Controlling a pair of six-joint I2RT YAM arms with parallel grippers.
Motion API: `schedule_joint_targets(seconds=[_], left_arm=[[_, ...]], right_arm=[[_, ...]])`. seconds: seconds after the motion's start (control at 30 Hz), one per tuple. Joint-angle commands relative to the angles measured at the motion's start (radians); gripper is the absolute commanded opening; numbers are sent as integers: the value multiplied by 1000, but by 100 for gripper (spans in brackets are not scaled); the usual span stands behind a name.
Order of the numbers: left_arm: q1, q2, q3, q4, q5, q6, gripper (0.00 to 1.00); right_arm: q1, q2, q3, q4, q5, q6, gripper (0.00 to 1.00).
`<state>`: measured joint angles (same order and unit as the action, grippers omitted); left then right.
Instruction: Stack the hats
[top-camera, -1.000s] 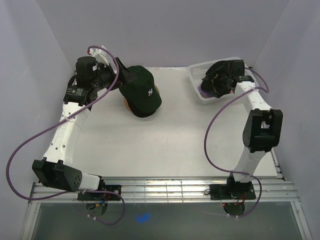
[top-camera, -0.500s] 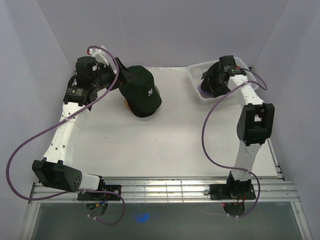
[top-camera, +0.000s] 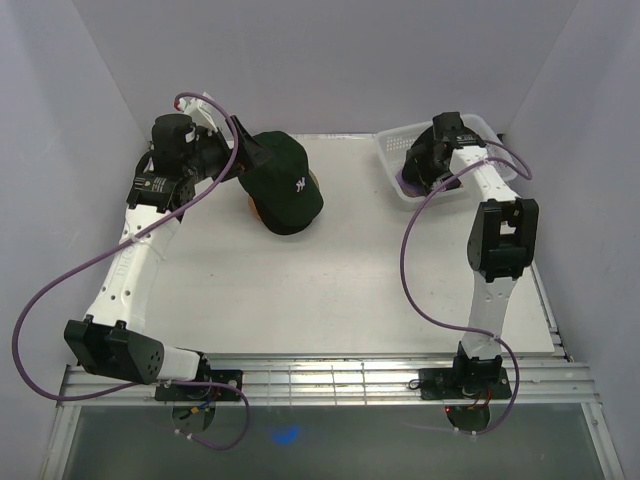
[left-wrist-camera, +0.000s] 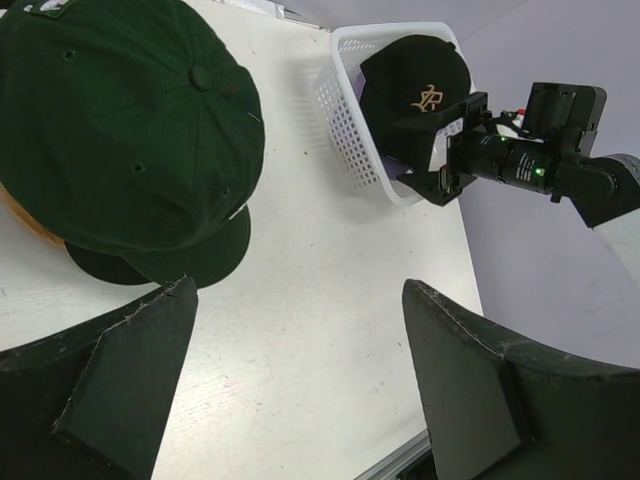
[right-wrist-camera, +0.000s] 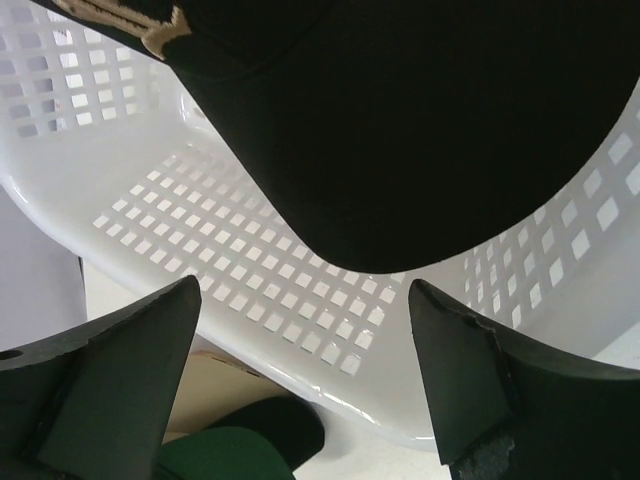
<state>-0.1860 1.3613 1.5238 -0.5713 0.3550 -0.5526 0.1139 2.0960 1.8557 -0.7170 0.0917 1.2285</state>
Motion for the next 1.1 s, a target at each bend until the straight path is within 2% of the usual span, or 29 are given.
schedule_joint_targets(seconds=[0.0,0.27,0.4,0.6,0.67,0.93,1.07], left_arm=[[3,-24,13,-4,-8,16,94],[3,-19,7,-6,-14,20,93],[5,-13,10,-6,-16,20,94],[3,-13,13,-4,-14,22,94],[3,-13,13,-6,-17,22,94],[3,-7,16,-4,-14,20,94],[5,-8,16,-4,-14,20,93]], right_arm=[[6,22,54,-25,69,5,90],[-8,-11,11,30,135,-24,100],[-20,-71,-78,151,140,-41,89],[-48,-109,-148,206,109,-46,83],[-52,-137,-176,249,105,-41,75],[-62,-258,-314,356,97,-23,52],[-63,-323,-401,431,92,-1,49]])
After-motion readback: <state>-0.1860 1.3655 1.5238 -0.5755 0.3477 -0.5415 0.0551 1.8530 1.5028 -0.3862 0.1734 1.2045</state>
